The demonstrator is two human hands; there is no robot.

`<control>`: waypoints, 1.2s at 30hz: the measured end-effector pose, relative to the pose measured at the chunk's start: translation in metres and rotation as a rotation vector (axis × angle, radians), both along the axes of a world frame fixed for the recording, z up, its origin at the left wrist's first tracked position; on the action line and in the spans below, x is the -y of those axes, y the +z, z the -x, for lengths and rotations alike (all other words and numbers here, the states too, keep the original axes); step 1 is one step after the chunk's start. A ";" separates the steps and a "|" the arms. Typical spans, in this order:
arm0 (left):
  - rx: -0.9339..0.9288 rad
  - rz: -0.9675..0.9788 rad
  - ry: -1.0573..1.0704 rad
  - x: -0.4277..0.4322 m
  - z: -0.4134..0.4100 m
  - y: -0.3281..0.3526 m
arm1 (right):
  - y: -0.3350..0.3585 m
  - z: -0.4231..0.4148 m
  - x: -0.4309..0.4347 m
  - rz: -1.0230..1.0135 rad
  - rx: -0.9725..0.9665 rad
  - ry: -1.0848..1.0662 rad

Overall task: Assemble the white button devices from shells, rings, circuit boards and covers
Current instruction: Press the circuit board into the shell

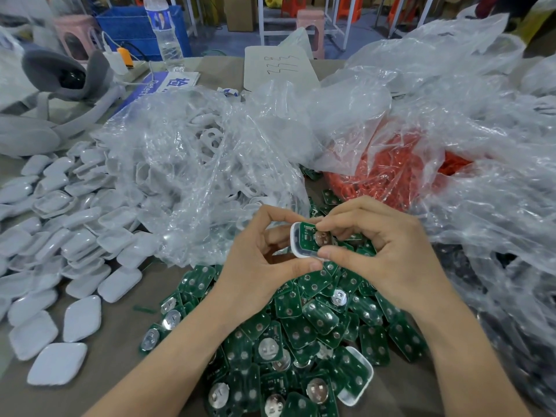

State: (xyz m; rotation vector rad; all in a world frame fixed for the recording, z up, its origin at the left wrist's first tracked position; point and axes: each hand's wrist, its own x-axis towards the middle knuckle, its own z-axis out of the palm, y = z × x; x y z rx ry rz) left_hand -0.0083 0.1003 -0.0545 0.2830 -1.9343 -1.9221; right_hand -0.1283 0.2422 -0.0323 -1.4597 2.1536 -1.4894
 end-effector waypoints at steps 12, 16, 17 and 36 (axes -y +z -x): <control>-0.005 0.042 -0.021 -0.001 -0.001 0.000 | 0.003 0.004 -0.003 -0.051 0.221 0.074; 0.003 0.043 -0.024 -0.002 -0.001 0.000 | 0.004 0.006 -0.006 -0.082 0.165 0.098; 0.006 0.046 -0.025 -0.002 -0.001 0.000 | 0.004 0.006 -0.006 -0.087 0.146 0.095; 0.000 0.037 0.008 -0.003 -0.001 0.000 | -0.002 -0.003 0.002 0.086 0.130 0.071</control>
